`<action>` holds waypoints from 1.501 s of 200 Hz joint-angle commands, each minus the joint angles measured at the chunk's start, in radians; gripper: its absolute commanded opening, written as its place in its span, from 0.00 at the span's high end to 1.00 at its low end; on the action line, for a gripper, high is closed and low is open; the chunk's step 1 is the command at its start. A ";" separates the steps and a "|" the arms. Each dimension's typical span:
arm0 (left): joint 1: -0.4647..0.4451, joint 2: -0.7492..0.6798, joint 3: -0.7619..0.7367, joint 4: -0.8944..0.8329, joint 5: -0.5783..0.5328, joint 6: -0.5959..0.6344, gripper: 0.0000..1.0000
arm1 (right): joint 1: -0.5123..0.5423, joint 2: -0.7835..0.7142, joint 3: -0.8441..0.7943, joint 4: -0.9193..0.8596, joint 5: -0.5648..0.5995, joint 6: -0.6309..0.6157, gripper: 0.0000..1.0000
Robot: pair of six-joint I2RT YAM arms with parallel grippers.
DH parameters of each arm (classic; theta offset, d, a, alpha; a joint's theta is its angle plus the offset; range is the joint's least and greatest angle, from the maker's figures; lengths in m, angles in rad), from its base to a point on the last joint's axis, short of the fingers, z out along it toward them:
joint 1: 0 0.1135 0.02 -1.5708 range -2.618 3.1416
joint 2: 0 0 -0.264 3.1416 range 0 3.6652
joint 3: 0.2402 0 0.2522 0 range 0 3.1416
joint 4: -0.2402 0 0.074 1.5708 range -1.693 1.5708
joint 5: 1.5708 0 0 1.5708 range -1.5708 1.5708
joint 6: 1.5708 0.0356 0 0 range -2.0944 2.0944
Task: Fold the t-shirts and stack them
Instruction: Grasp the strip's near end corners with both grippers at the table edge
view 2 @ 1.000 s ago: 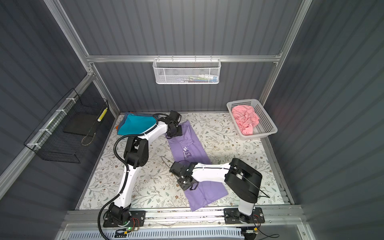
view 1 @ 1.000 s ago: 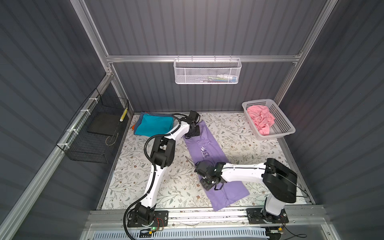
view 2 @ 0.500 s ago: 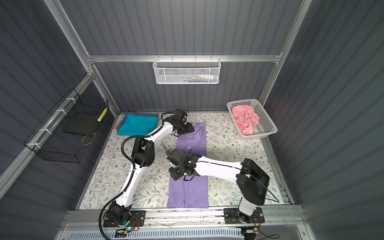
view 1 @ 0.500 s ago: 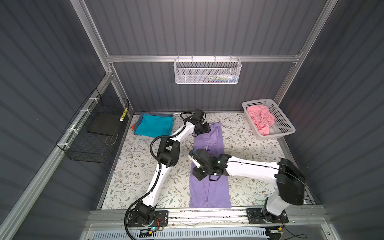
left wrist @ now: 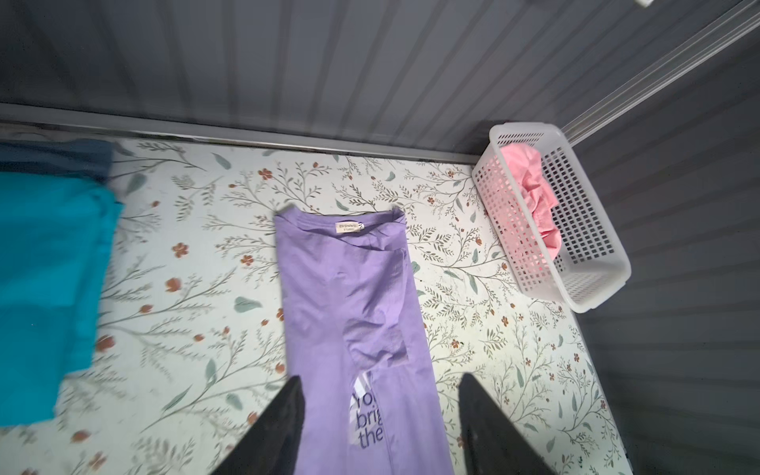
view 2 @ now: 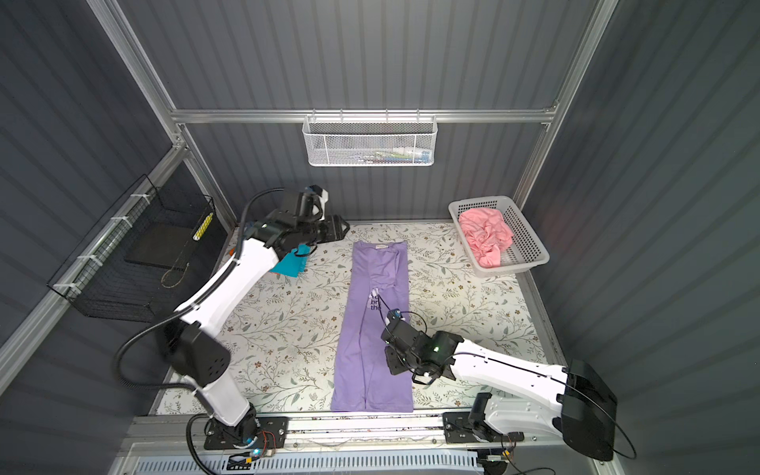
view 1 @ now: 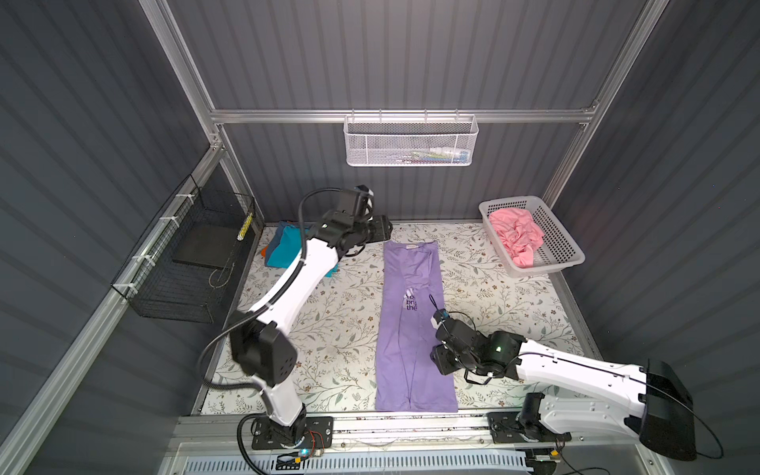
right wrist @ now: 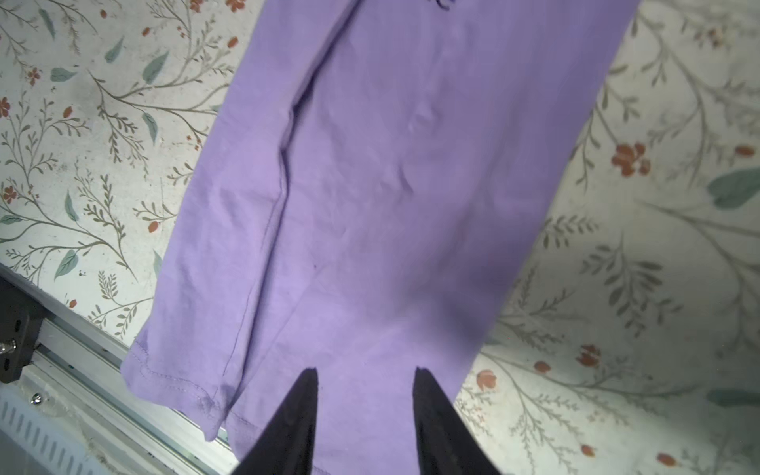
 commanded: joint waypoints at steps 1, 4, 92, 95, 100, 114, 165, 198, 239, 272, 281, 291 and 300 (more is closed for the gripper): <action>-0.031 -0.092 -0.273 -0.112 -0.092 -0.028 0.43 | 0.017 -0.058 -0.069 -0.055 -0.028 0.116 0.56; -0.036 -0.118 -0.314 -0.118 -0.097 -0.037 0.43 | 0.018 -0.064 -0.079 -0.059 -0.028 0.125 0.55; -0.600 -0.462 -0.967 -0.176 -0.137 -0.623 0.34 | 0.191 -0.069 -0.166 -0.114 -0.128 0.331 0.50; -0.615 -0.468 -0.978 -0.174 -0.138 -0.642 0.34 | 0.195 -0.067 -0.164 -0.119 -0.128 0.338 0.49; -0.641 -0.476 -0.993 -0.168 -0.144 -0.669 0.34 | 0.208 -0.063 -0.164 -0.124 -0.127 0.352 0.48; -0.703 -0.494 -1.027 -0.157 -0.161 -0.738 0.34 | 0.235 -0.057 -0.168 -0.131 -0.125 0.394 0.47; -0.806 -0.402 -1.085 0.023 -0.157 -0.809 0.34 | 0.256 -0.056 -0.185 -0.105 -0.103 0.488 0.47; -0.828 -0.331 -1.082 0.094 -0.144 -0.817 0.34 | 0.254 -0.019 -0.211 -0.058 -0.106 0.537 0.49; -0.836 -0.304 -1.102 0.152 -0.126 -0.838 0.50 | 0.254 0.040 -0.204 -0.028 -0.108 0.539 0.66; -0.837 -0.315 -1.103 0.157 -0.116 -0.852 0.79 | 0.242 0.023 -0.205 -0.028 -0.116 0.540 0.83; -0.837 -0.324 -1.097 0.154 -0.116 -0.855 0.83 | 0.229 0.011 -0.203 -0.028 -0.123 0.535 0.87; -0.838 -0.332 -1.082 0.142 -0.123 -0.855 0.86 | 0.206 0.009 -0.199 -0.029 -0.136 0.521 0.91; -0.837 -0.335 -1.060 0.127 -0.132 -0.852 0.88 | 0.174 -0.035 -0.192 -0.029 -0.153 0.503 0.93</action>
